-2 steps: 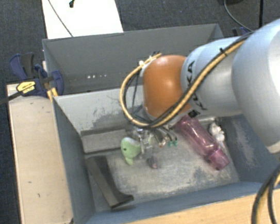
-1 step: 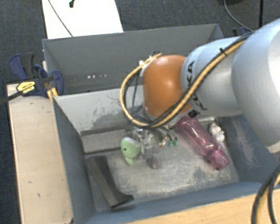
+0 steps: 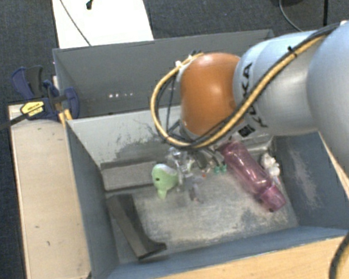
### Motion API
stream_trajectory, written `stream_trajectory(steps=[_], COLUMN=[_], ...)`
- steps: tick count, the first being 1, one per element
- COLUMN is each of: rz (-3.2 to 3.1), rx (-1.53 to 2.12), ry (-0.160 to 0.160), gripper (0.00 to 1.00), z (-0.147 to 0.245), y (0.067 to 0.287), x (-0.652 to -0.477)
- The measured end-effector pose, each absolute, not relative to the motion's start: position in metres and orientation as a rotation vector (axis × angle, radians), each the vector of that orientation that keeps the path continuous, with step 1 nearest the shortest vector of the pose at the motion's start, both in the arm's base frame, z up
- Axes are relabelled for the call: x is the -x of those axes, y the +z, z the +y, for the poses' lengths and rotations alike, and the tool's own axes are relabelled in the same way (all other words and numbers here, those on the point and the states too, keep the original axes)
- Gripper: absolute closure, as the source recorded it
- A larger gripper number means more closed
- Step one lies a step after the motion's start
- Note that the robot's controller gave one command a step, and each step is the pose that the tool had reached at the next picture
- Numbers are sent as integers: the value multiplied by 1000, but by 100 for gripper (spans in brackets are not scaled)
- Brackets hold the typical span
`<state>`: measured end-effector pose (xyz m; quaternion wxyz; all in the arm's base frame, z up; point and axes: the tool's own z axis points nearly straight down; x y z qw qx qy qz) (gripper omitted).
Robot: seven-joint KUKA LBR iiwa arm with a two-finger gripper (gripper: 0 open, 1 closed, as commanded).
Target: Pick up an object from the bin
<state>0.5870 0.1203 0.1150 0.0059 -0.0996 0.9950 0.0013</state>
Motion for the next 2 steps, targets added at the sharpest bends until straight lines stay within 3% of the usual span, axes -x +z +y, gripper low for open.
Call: stream_trajectory(steps=[1, 2], rz=[3094, 3107], rx=[344, 344], ry=[7, 5], gripper=[100, 100], z=[122, 140], y=[152, 244], x=[-591, -591])
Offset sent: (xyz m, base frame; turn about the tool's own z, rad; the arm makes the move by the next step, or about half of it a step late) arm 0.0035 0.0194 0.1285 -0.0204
